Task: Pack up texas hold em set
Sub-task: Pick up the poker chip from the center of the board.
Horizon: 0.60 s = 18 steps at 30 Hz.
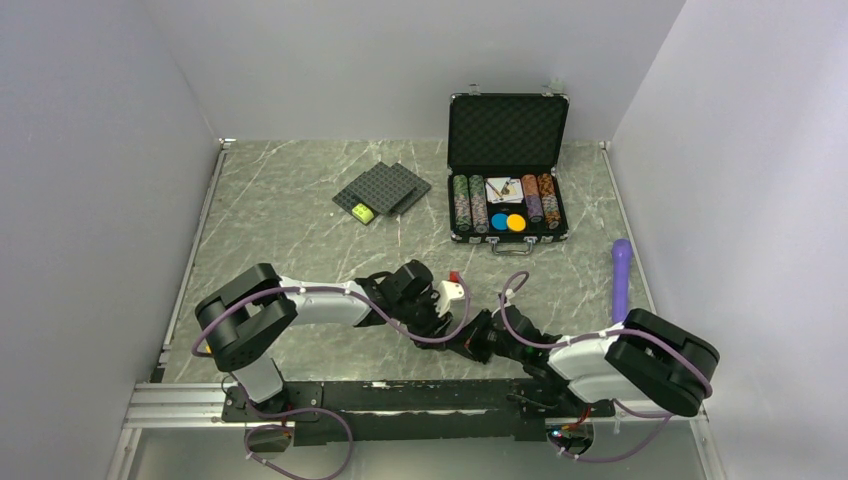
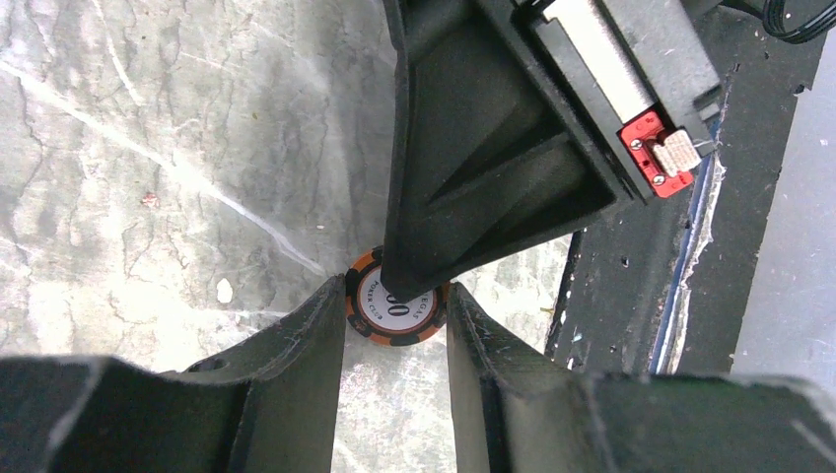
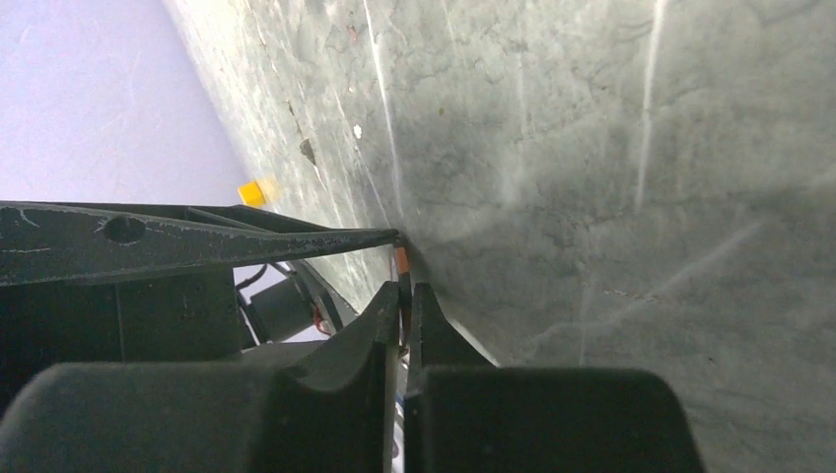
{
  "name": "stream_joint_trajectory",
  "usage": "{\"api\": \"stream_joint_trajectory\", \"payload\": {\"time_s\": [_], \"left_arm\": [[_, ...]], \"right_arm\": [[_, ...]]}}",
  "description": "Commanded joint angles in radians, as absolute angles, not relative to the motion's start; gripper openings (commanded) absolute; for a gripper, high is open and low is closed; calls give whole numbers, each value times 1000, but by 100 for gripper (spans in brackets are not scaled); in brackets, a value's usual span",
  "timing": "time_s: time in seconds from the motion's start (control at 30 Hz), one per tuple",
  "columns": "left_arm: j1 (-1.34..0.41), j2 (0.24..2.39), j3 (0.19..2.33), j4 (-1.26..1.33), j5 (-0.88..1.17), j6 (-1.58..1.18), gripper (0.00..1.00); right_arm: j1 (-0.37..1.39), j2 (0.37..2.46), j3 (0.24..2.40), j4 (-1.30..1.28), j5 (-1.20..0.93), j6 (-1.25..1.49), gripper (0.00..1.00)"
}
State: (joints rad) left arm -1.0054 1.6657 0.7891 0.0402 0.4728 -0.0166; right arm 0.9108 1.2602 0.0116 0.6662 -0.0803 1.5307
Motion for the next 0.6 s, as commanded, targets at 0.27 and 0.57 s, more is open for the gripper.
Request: {"api": "stream_joint_trajectory", "payload": {"time_s": [0.27, 0.57], "left_arm": [[-967, 1513, 779, -62, 465, -12, 98], [-848, 1228, 853, -130, 232, 46, 99]], "right_arm": [[924, 1032, 25, 414, 25, 1474, 0], [837, 655, 382, -363, 380, 1161, 0]]}}
